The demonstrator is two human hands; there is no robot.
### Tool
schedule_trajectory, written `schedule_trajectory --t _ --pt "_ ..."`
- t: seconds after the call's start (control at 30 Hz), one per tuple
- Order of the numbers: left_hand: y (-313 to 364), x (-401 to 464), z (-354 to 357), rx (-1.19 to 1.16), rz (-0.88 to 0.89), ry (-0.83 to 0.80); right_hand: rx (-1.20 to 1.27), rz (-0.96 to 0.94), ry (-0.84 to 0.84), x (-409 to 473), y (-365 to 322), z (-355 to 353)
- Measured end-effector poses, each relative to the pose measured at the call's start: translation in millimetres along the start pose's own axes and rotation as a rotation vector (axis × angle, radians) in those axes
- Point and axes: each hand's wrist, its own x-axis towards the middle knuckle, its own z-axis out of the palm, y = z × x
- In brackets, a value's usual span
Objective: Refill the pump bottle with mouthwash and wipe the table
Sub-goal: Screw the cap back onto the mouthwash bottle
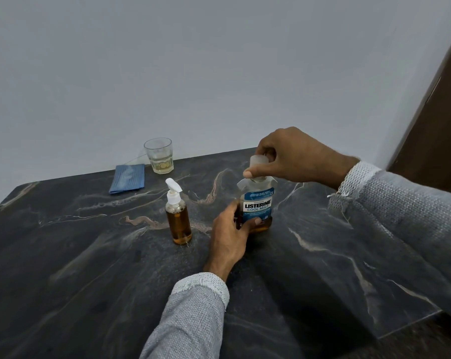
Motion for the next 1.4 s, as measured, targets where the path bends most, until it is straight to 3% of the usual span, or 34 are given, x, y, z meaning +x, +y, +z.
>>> schedule_trajectory --t 0.27,0.5,0.73,1.2,1.4 --pt "-1 1 0 0.008 -0.003 0.003 0.057 -0.169 -0.223 -1 5 -22" --pt "2 1 -1 0.001 -0.020 -0.007 -0.029 -0.029 -0.001 2 1 1" --pt "2 1 -1 -0.003 -0.017 0.001 -0.003 -0.158 -0.203 -2 4 -10" --pt "9 1 -3 0.011 -0.043 -0.004 -0.112 -0.015 0.023 -7 -13 14" --pt "8 2 -3 0.024 -0.038 -0.012 -0.041 -0.038 -0.220 -11 -6 -2"
